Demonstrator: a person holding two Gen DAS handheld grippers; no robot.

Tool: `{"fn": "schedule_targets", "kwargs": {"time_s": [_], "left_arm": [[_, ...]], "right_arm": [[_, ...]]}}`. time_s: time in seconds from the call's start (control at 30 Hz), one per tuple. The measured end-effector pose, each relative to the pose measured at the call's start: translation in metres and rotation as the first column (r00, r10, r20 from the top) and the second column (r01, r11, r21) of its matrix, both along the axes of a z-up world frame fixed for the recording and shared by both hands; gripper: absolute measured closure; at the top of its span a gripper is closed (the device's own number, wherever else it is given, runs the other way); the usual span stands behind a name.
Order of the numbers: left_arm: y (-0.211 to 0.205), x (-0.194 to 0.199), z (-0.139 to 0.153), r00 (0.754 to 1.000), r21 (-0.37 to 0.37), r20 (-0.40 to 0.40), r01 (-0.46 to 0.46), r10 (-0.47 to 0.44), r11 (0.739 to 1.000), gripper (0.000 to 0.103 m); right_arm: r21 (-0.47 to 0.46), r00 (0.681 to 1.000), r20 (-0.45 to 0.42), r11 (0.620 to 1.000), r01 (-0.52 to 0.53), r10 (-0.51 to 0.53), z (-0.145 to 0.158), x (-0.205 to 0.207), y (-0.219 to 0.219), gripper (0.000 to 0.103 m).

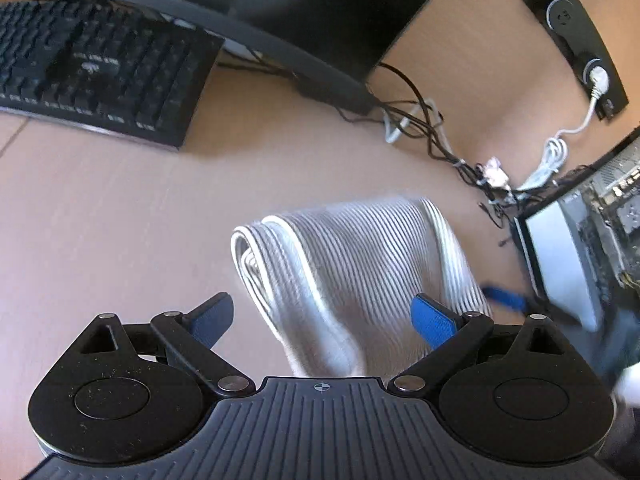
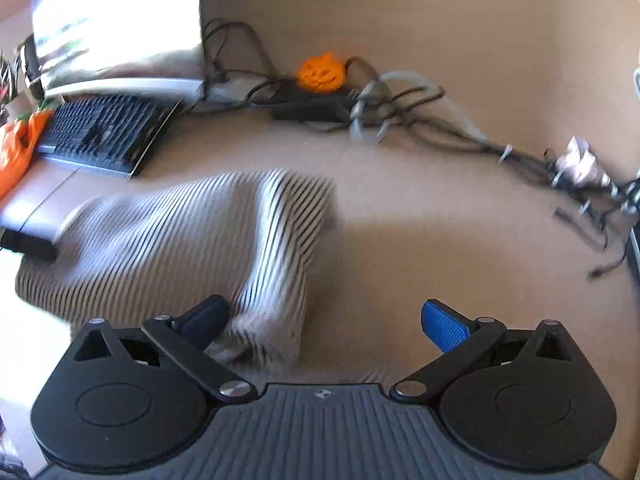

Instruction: Fold clothes

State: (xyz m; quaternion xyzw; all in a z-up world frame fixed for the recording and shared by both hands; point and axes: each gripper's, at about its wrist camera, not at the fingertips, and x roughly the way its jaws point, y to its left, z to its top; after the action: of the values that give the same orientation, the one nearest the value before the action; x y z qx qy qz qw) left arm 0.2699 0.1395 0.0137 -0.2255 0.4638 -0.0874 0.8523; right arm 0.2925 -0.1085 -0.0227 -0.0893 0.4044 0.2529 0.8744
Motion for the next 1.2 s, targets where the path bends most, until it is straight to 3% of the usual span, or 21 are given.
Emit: {"fn": "schedule_targets", "kwargs": {"time_s": [0.1, 0.2, 0.27, 0.3, 0.37, 0.5, 0.6, 0.67, 0.73, 0.97, 1.13, 1.2], "left_arm": [[0.008, 0.004, 0.0, 1.0, 0.012, -0.016, -0.019, 0.02, 1.0, 0.005], [0.018, 0.0, -0.003, 0.999, -0.012, -0.02, -0.047, 0.046, 0.999, 0.005], [0.021, 0.001, -0.01, 0.997, -0.042, -0.033, -0.07, 0.069, 0.997, 0.005], [0.021, 0.003, -0.013, 0.996, -0.054, -0.038, -0.078, 0.076, 0.995, 0.006], [0.017, 0.007, -0.015, 0.997, -0.059, -0.04, -0.074, 0.071, 0.996, 0.031], [0.0, 0.014, -0.017, 0.999, -0.006, -0.041, -0.036, 0.036, 0.999, 0.032], [-0.019, 0.014, -0.009, 1.0, 0.098, 0.002, 0.011, -0.011, 0.995, 0.041], [-0.03, 0.011, 0.001, 0.998, 0.163, 0.041, 0.033, -0.04, 0.986, 0.056], [-0.04, 0.007, 0.013, 0.994, 0.217, 0.08, 0.049, -0.068, 0.975, 0.063], [-0.053, -0.02, 0.05, 0.977, 0.177, 0.169, 0.103, -0.133, 0.979, 0.068], [-0.068, -0.045, 0.069, 0.951, 0.191, 0.215, 0.181, -0.221, 0.965, 0.068], [-0.074, -0.054, 0.061, 0.947, 0.228, 0.188, 0.217, -0.262, 0.949, 0.068]], "right_arm": [[0.044, 0.997, 0.008, 0.996, -0.074, 0.073, 0.011, -0.019, 0.002, 0.0], [0.144, 0.998, 0.017, 0.987, -0.065, 0.063, 0.033, -0.015, -0.018, 0.003], [0.216, 0.999, -0.02, 0.975, -0.045, 0.05, 0.041, -0.003, -0.031, 0.026], [0.246, 0.997, -0.058, 0.969, -0.034, 0.05, 0.041, 0.006, -0.035, 0.032], [0.284, 0.989, -0.135, 0.959, -0.021, 0.062, 0.035, 0.019, -0.038, 0.048], [0.306, 0.958, -0.26, 0.951, -0.04, 0.124, 0.013, 0.025, -0.029, 0.048], [0.276, 0.957, -0.23, 0.955, -0.111, 0.177, 0.003, 0.024, -0.012, 0.05], [0.276, 0.957, -0.209, 0.951, -0.138, 0.2, 0.006, 0.025, -0.009, 0.065], [0.269, 0.96, -0.178, 0.949, -0.163, 0.216, 0.015, 0.025, -0.008, 0.074], [0.25, 0.979, -0.083, 0.955, -0.162, 0.188, 0.05, 0.017, -0.026, 0.083], [0.238, 0.981, -0.046, 0.956, -0.171, 0.187, 0.071, -0.002, -0.045, 0.083], [0.213, 0.978, -0.055, 0.96, -0.183, 0.199, 0.067, -0.015, -0.053, 0.083]]}}
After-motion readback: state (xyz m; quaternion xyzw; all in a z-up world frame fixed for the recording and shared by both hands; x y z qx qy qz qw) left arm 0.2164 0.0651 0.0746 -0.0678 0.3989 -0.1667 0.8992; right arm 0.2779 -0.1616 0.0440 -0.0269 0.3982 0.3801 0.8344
